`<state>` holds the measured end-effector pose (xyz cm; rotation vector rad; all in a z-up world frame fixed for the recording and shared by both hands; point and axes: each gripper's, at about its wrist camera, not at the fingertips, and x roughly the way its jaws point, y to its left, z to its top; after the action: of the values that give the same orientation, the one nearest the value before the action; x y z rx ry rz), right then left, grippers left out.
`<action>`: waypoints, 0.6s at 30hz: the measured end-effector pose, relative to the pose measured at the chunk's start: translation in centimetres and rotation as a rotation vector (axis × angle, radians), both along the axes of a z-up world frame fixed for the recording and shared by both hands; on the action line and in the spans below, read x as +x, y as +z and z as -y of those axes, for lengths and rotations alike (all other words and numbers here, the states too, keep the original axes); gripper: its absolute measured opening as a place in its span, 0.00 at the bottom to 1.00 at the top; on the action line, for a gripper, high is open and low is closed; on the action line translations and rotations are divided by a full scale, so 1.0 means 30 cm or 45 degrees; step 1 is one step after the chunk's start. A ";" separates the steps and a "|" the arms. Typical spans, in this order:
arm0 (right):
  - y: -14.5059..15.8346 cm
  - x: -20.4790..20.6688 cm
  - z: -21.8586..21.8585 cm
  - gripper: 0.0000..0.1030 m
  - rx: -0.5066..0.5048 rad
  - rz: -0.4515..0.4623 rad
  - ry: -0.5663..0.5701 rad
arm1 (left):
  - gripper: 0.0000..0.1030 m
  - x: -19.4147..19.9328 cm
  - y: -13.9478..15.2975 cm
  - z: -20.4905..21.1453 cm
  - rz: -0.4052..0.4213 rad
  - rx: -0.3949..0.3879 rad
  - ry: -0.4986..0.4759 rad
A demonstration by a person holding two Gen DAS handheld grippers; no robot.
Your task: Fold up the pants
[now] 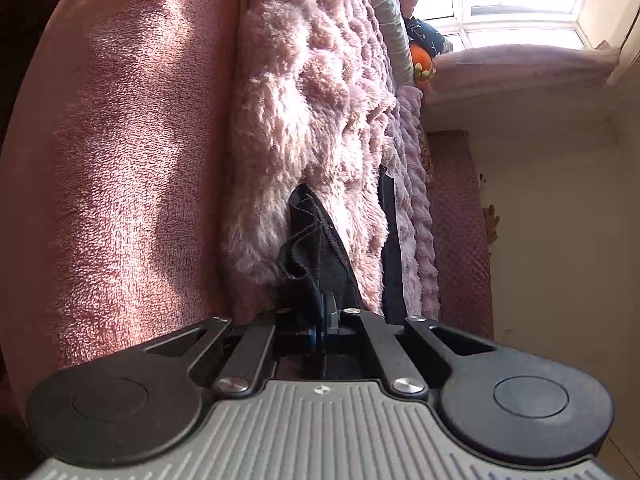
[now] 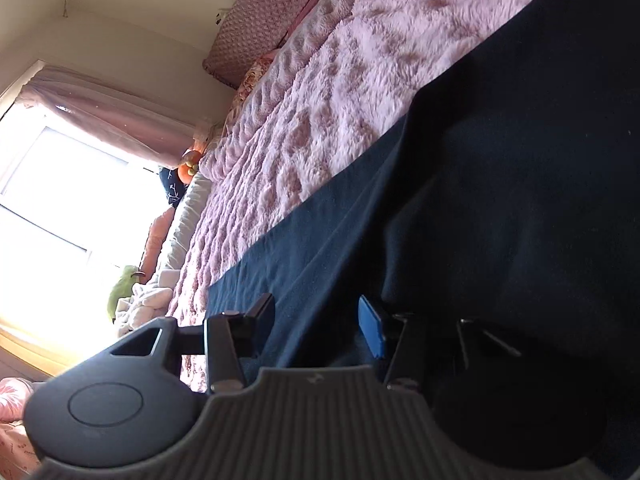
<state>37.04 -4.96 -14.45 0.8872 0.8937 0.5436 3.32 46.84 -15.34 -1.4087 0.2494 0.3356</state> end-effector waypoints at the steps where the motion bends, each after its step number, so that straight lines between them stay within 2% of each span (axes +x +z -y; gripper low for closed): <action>1: -0.008 0.009 -0.006 0.39 0.013 -0.001 0.007 | 0.01 0.019 0.036 -0.009 0.001 0.021 -0.008; 5: -0.020 0.030 -0.032 0.39 0.076 0.006 0.033 | 0.01 0.135 0.179 -0.074 0.006 0.065 -0.029; 9: 0.014 0.066 -0.073 0.37 0.053 0.122 0.089 | 0.01 0.304 0.346 -0.140 -0.056 0.142 -0.040; 12: 0.034 0.112 -0.099 0.37 0.085 0.156 0.135 | 0.01 0.445 0.446 -0.188 -0.143 0.217 -0.037; 14: 0.044 0.148 -0.119 0.37 0.084 0.166 0.153 | 0.01 0.561 0.498 -0.214 -0.250 0.273 -0.059; 16: 0.050 0.189 -0.141 0.37 0.069 0.193 0.171 | 0.01 0.653 0.536 -0.217 -0.374 0.399 -0.053; 18: 0.043 0.227 -0.157 0.37 0.032 0.217 0.196 | 0.01 0.760 0.545 -0.200 -0.432 0.501 -0.099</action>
<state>43.85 -0.26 -13.15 0.7858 0.8050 0.7537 26.12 52.85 1.01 -0.9472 0.4865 0.5296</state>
